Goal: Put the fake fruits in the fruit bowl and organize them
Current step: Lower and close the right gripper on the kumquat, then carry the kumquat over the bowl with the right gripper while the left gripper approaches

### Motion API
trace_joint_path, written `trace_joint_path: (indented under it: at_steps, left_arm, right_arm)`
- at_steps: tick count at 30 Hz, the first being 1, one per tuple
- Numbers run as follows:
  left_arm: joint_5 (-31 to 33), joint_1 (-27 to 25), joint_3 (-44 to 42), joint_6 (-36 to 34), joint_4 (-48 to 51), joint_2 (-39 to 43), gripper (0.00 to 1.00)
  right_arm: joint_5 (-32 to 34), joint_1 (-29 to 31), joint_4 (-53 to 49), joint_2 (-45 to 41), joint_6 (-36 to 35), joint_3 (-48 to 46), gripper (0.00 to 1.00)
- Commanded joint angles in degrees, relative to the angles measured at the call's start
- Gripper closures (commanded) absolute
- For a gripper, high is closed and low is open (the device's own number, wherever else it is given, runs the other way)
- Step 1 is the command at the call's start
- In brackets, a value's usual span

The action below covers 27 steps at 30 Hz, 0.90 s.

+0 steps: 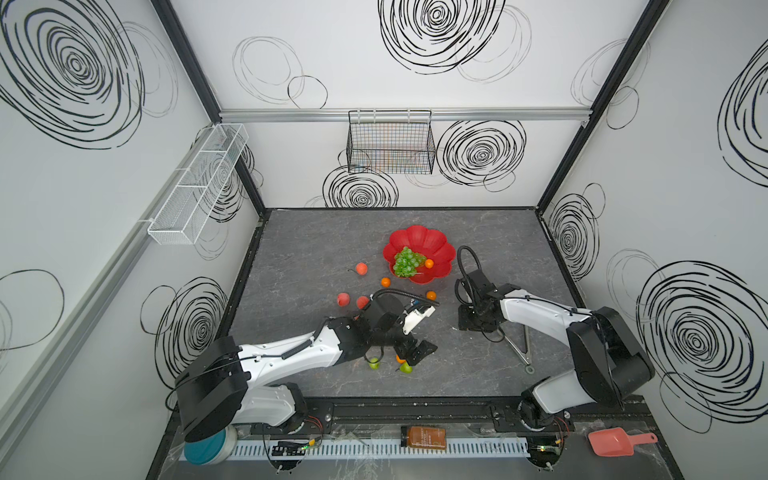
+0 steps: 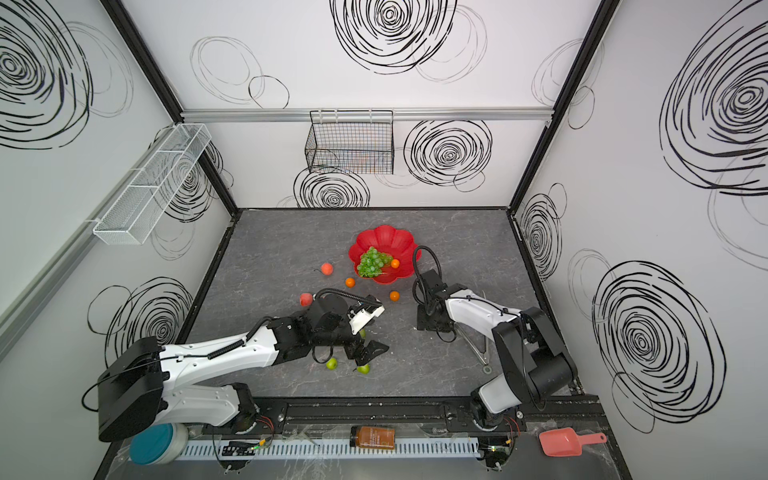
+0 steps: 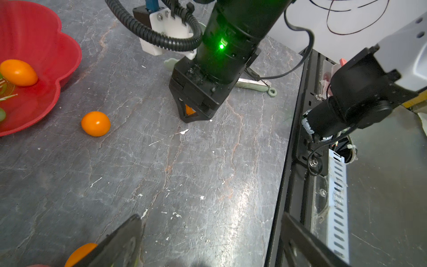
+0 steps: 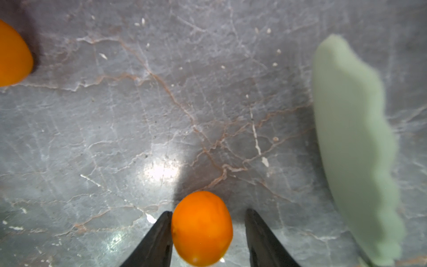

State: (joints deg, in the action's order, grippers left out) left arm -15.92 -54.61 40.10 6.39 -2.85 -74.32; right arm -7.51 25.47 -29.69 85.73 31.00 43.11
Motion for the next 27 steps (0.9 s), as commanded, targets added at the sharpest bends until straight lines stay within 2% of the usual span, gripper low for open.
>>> trace_joint_path:
  at_steps: [1,16,27]
  left_arm:
    - [0.4,-0.3,1.8,-1.4,-0.1,0.1,0.04]
    - [1.8,-0.4,2.1,-1.9,1.1,0.2,0.04]
    - [3.1,-0.6,2.0,-2.2,1.0,1.1,0.04]
  right_arm:
    - [0.7,0.1,1.7,1.7,0.7,0.1,0.49]
    - [0.8,0.2,2.1,1.5,0.6,-0.1,0.59]
    - [0.6,1.3,3.8,-6.5,0.6,-0.7,0.65]
